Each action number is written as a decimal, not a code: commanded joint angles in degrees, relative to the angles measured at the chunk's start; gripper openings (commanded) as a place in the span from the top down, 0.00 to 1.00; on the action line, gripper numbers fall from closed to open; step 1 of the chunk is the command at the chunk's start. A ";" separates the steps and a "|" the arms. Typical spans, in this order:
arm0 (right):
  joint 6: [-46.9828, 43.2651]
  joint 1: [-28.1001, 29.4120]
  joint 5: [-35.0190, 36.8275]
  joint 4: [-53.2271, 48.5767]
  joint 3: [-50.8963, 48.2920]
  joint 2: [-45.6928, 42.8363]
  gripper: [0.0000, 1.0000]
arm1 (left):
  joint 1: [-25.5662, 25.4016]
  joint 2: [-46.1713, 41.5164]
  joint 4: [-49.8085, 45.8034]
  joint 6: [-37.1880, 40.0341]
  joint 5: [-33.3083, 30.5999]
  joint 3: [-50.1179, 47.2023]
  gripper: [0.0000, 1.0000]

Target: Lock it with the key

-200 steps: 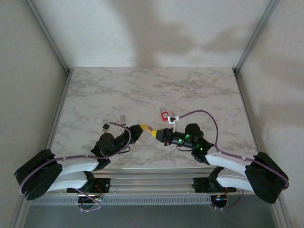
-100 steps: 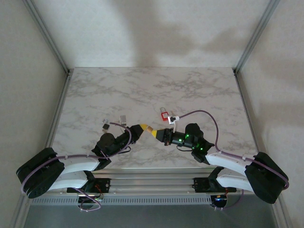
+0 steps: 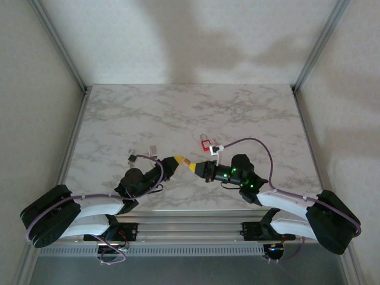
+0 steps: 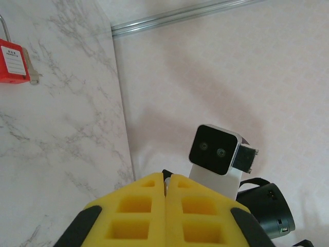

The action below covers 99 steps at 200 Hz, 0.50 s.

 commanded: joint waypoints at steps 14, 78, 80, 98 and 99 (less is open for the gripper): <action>-0.40 0.20 -1.27 1.67 1.38 0.38 1.00 | -0.03 -1.92 3.14 -1.54 -4.63 -1.60 1.00; 0.06 0.18 -1.85 1.47 1.73 0.82 1.00 | 0.13 -4.71 0.97 -2.62 -8.98 -3.20 1.00; 0.04 0.16 -1.85 1.47 1.74 0.82 1.00 | 0.12 -4.75 0.88 -2.67 -9.16 -3.26 1.00; 0.20 0.20 -2.19 1.47 1.78 1.05 1.00 | 0.20 -5.19 0.50 -3.11 -10.10 -3.49 1.00; 0.18 0.16 -2.17 1.47 1.81 1.07 1.00 | 0.20 -5.20 0.45 -3.13 -10.17 -3.56 1.00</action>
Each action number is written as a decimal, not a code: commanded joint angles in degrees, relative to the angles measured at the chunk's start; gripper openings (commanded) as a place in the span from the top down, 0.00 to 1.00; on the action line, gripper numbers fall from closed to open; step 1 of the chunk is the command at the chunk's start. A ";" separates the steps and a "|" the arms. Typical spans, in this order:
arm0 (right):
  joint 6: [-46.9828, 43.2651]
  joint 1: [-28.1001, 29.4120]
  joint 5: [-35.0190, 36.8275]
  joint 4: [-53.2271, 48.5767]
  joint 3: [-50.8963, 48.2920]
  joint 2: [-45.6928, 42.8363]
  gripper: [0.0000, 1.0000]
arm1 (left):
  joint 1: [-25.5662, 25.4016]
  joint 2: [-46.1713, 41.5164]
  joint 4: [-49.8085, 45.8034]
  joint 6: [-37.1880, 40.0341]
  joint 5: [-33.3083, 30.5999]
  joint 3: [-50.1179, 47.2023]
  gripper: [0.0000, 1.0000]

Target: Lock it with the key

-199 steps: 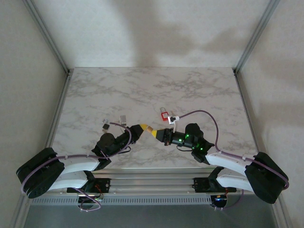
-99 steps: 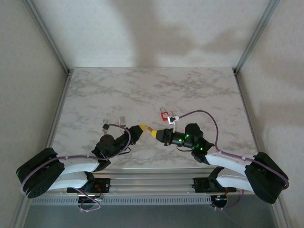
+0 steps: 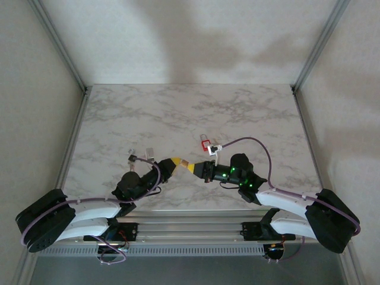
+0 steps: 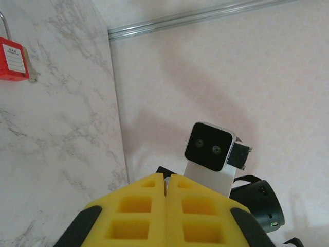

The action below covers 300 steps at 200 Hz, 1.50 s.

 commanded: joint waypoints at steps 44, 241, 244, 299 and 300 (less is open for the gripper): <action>0.13 -0.16 -1.26 1.23 1.18 0.70 1.00 | 1.07 -2.52 -1.66 -2.88 -10.85 -1.78 1.00; -1.12 -0.19 -0.45 -1.80 1.35 -1.55 1.00 | 2.94 -5.58 -6.81 -2.48 -11.70 -2.30 1.00; -1.36 -0.16 -0.30 -2.13 1.35 -1.89 1.00 | 3.05 -5.66 -7.25 -2.27 -11.45 -2.19 1.00; -4.67 -0.20 5.86 -7.99 0.32 -8.34 1.00 | 6.44 -6.02 -20.41 6.93 -5.21 2.71 1.00; -4.68 -0.25 6.08 -8.12 0.31 -8.50 1.00 | 6.48 -6.03 -20.63 7.13 -5.11 2.86 1.00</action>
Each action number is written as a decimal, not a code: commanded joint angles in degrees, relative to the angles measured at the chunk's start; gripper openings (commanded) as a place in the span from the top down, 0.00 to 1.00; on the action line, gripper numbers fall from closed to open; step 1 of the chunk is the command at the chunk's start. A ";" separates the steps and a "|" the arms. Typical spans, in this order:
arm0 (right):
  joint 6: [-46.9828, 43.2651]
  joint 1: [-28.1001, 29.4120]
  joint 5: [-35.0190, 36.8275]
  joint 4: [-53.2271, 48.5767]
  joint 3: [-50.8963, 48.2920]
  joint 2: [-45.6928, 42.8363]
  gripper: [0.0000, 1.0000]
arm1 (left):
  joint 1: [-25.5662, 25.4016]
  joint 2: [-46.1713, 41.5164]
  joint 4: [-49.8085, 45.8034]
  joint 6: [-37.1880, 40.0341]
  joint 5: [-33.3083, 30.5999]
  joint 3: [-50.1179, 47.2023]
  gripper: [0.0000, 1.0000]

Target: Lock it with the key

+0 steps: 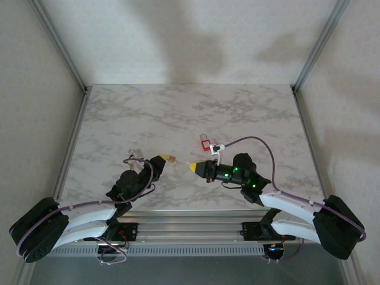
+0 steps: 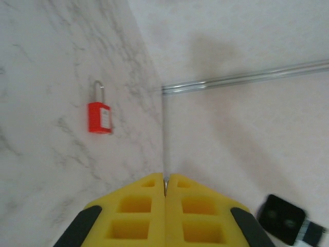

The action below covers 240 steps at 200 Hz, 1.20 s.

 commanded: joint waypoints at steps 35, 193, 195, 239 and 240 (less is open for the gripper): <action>-2.77 -1.38 8.55 -5.26 -1.57 -6.54 1.00 | 2.15 -0.41 -11.59 13.56 6.09 7.47 1.00; -0.92 -6.25 11.86 -7.65 -4.18 -12.32 1.00 | 8.16 27.82 -10.90 23.99 21.44 24.85 1.00; -0.93 -6.25 11.74 -7.62 -4.18 -12.26 1.00 | 8.29 28.25 -10.97 23.95 21.49 25.02 1.00; -0.84 -6.25 11.06 -7.05 -4.10 -11.56 1.00 | 11.16 34.18 -12.21 24.80 23.17 28.49 1.00; -0.83 -6.25 11.03 -7.02 -4.10 -11.59 1.00 | 11.24 34.27 -12.28 24.84 23.23 28.58 1.00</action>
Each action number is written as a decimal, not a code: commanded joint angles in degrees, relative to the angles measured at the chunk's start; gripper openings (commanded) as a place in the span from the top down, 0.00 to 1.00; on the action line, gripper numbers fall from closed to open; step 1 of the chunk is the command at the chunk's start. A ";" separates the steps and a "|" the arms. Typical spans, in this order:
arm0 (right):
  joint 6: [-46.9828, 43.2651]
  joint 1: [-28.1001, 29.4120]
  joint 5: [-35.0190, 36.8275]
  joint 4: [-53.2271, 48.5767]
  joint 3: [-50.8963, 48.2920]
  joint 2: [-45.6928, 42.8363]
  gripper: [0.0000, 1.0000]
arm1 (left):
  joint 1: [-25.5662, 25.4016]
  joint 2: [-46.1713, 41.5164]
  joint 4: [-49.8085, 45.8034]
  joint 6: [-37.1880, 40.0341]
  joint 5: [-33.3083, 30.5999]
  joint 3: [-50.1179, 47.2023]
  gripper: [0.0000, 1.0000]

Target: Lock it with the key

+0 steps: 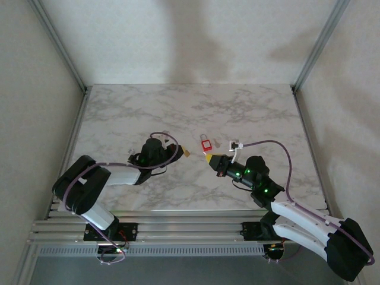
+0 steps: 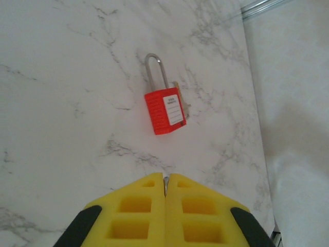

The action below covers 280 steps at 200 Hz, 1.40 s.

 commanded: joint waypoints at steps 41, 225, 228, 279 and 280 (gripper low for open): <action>1.00 -0.31 -1.28 2.84 -0.65 2.07 1.00 | 3.24 7.26 -2.66 3.52 5.48 8.83 1.00; 1.58 -0.32 -2.87 4.13 -0.24 4.39 1.00 | 6.23 19.02 -22.09 11.42 5.80 22.08 1.00; 1.68 -0.32 -2.95 4.20 -0.18 4.42 1.00 | 6.30 19.11 -22.43 11.48 5.71 22.23 1.00; 1.76 -0.32 -3.14 4.37 -0.11 4.95 1.00 | 6.52 20.27 -25.87 12.97 4.97 23.89 1.00; 1.73 -0.32 -3.14 4.37 -0.08 5.00 1.00 | 6.55 20.27 -25.91 12.97 4.95 23.97 1.00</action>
